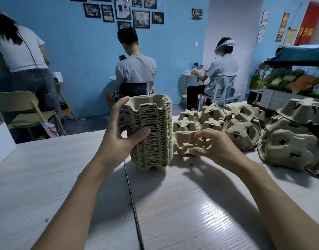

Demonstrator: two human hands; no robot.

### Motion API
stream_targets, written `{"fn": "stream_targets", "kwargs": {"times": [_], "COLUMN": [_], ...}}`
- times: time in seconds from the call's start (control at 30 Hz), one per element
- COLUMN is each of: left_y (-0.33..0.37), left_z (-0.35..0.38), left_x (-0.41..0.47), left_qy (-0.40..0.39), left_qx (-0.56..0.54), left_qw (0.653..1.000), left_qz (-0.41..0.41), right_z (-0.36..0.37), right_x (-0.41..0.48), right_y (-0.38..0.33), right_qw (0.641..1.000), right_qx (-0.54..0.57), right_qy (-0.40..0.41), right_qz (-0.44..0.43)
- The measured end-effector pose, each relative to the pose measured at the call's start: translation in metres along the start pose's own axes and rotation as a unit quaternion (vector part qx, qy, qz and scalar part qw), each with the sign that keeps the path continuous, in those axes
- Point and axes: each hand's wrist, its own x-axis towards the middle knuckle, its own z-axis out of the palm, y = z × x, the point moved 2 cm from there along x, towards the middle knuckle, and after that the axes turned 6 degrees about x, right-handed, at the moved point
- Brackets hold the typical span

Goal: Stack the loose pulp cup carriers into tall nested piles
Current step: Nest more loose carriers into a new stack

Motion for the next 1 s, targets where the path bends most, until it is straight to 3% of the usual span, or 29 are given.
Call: {"fn": "stream_targets", "kwargs": {"times": [0.17,0.3,0.43,0.57,0.73,0.87,1.0], "left_y": [-0.002,-0.005,-0.004,-0.005,-0.006,-0.007,-0.006], "left_z": [-0.001,-0.003,-0.003,-0.003,-0.003,-0.003,0.001], "left_x": [0.0,0.001,0.001,0.002,0.002,0.001,0.002], "left_qy": [-0.001,-0.004,-0.008,-0.009,-0.005,-0.005,-0.021], "left_qx": [0.003,0.007,0.006,-0.001,-0.002,-0.004,-0.003], "left_qw": [1.0,1.0,1.0,1.0,1.0,1.0,1.0], "left_qz": [0.001,-0.001,0.003,-0.001,-0.001,-0.007,-0.009], "right_z": [-0.004,-0.001,-0.001,-0.01,-0.025,-0.038,-0.045], "right_x": [0.0,-0.003,0.0,0.001,0.003,0.008,0.026], "right_y": [0.01,0.015,0.013,-0.002,-0.03,-0.067,-0.1], "right_qw": [0.996,0.993,0.997,0.999,0.964,0.947,0.95], "right_qx": [-0.062,-0.108,-0.067,0.047,0.226,0.228,0.171], "right_qy": [-0.057,-0.054,-0.016,0.011,0.133,0.195,0.196], "right_qz": [0.0,-0.015,-0.044,-0.011,-0.036,-0.118,-0.173]}}
